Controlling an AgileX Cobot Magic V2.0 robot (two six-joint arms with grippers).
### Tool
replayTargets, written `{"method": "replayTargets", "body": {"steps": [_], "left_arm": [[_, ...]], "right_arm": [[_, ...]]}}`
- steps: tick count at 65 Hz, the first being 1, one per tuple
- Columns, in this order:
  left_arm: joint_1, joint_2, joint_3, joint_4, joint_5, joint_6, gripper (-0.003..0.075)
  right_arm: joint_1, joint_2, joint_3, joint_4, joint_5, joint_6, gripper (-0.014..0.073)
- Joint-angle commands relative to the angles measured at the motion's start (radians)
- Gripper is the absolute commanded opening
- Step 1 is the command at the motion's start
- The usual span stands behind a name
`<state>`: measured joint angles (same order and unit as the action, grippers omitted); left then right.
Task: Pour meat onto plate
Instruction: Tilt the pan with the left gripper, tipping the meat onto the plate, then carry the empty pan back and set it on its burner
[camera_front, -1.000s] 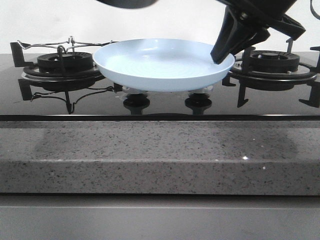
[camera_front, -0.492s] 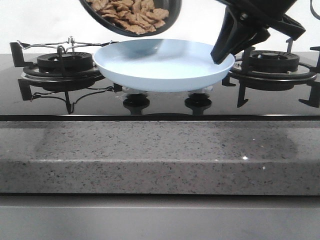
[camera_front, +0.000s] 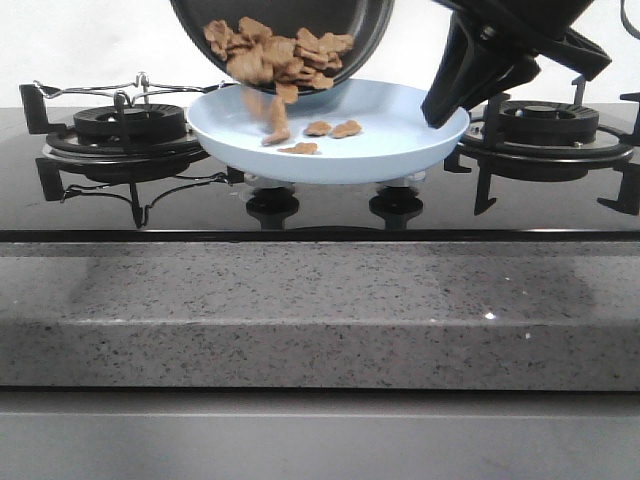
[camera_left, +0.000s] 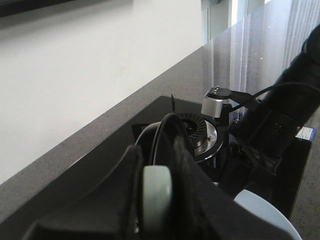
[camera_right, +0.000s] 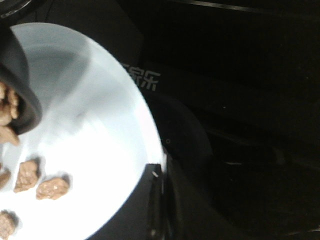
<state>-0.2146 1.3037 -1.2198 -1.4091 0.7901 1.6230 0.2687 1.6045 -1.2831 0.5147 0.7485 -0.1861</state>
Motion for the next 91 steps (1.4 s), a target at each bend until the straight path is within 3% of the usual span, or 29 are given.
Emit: {"method": "replayTargets", "body": {"steps": [1,22,52,77,91], "left_arm": [[-0.014,-0.037,-0.034,-0.08,0.01,0.074,-0.002],[-0.014,-0.047,-0.034,-0.067,0.11,0.366,-0.002],[-0.014,-0.053,-0.035,-0.072,0.108,0.353,-0.002],[0.085,-0.053,-0.035,-0.205,-0.258,-0.087,-0.002],[0.231,-0.018,-0.035,-0.291,-0.295,-0.391,-0.002]], "right_arm": [[0.0,-0.052,-0.026,0.038,-0.038,-0.008,-0.0068],[0.0,-0.052,-0.026,0.038,-0.038,-0.008,-0.0068],[0.0,-0.052,-0.026,0.038,-0.038,-0.008,-0.0068],[0.0,-0.052,-0.026,0.038,-0.038,-0.008,-0.0068],[0.0,-0.052,-0.026,0.038,-0.038,-0.008,-0.0068]]}}
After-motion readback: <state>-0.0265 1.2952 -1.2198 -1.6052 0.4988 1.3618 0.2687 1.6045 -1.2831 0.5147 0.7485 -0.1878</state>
